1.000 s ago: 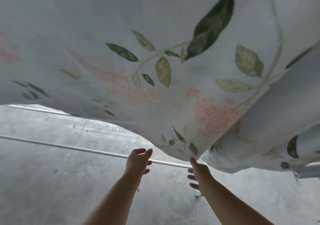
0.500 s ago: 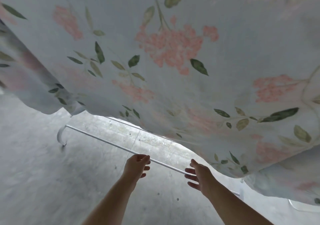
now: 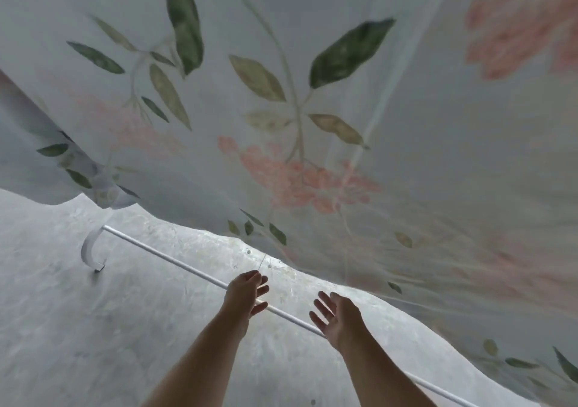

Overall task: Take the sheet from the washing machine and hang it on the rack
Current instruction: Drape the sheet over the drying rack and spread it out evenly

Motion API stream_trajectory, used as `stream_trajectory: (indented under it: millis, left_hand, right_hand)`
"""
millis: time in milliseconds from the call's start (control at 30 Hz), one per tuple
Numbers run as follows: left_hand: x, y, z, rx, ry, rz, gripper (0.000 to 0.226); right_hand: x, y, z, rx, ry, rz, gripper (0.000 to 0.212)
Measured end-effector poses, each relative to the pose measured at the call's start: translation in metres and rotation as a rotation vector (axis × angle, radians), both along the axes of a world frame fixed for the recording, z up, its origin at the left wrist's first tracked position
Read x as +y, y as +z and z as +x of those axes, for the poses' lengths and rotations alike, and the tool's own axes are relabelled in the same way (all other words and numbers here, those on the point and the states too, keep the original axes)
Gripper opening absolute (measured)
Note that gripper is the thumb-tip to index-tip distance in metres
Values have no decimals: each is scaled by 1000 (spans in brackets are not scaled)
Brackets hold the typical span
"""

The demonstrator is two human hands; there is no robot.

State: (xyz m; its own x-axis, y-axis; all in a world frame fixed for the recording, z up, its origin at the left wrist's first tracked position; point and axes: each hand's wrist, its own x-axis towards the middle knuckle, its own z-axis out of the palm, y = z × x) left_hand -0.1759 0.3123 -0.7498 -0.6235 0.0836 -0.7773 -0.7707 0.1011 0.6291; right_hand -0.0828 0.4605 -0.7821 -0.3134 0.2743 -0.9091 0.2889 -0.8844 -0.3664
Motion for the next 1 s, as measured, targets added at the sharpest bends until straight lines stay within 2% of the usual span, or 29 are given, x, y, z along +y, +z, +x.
stream_trajectory:
  millis: [133, 233, 300, 400, 433, 533, 600, 733, 900, 1000]
  left_hand:
    - [13, -66, -31, -60, 69, 122, 44]
    - [23, -95, -44, -76, 99, 248, 55]
    - [26, -107, -48, -69, 94, 326, 49]
    - [25, -122, -47, -22, 28, 304, 18]
    - [24, -125, -45, -11, 20, 299, 17]
    - [24, -129, -46, -21, 21, 382, 47]
    - [27, -131, -50, -13, -8, 407, 49]
    - [38, -141, -55, 68, -57, 197, 8]
    - [46, -156, -52, 151, -43, 8, 16]
    - [47, -165, -54, 132, -61, -46, 17]
  right_hand:
    - [9, -59, -27, 79, -223, -2, 19]
    - [16, -79, -29, 191, -339, 52, 23]
    - [14, -87, -28, 234, -349, 87, 22]
    - [8, -98, -22, 250, -353, 114, 15]
    - [6, -100, -20, 254, -360, 117, 13]
    - [-1, -103, -19, 305, -362, 129, 15]
    - [-3, -107, -21, 322, -377, 132, 16]
    - [2, -118, -25, 245, -365, 194, 13]
    - [8, -134, -28, 30, -366, 306, 13]
    - [10, -141, -28, -43, -328, 305, 9]
